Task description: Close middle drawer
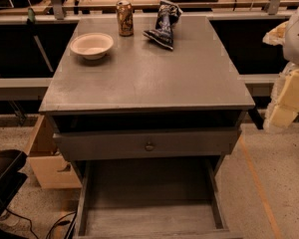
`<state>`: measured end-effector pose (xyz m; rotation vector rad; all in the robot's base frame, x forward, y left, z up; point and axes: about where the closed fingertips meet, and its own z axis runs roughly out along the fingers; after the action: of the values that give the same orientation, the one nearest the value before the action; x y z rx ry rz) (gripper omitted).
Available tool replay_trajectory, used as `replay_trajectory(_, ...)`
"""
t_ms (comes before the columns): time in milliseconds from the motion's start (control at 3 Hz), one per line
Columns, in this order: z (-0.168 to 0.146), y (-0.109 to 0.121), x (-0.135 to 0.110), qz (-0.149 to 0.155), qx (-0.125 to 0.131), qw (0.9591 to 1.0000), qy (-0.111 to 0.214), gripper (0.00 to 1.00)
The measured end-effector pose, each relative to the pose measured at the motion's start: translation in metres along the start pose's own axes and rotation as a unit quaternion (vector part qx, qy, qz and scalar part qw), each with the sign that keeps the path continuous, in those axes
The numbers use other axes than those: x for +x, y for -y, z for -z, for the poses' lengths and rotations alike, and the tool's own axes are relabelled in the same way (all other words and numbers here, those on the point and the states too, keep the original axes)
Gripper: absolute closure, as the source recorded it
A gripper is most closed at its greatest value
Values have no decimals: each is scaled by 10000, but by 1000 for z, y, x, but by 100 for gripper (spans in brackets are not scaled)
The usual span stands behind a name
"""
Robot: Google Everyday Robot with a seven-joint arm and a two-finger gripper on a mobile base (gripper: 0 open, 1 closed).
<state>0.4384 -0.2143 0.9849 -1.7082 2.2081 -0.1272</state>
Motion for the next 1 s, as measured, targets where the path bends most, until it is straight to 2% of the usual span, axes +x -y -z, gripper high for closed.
replay_trajectory(333,3,-3,4,-6,62,10000,17,0)
replay_trajectory(667,3,-30,19,26,235,9997,11,0)
replay_trajectory(1000,-20,-71,61,-132,251,9993,-252,0)
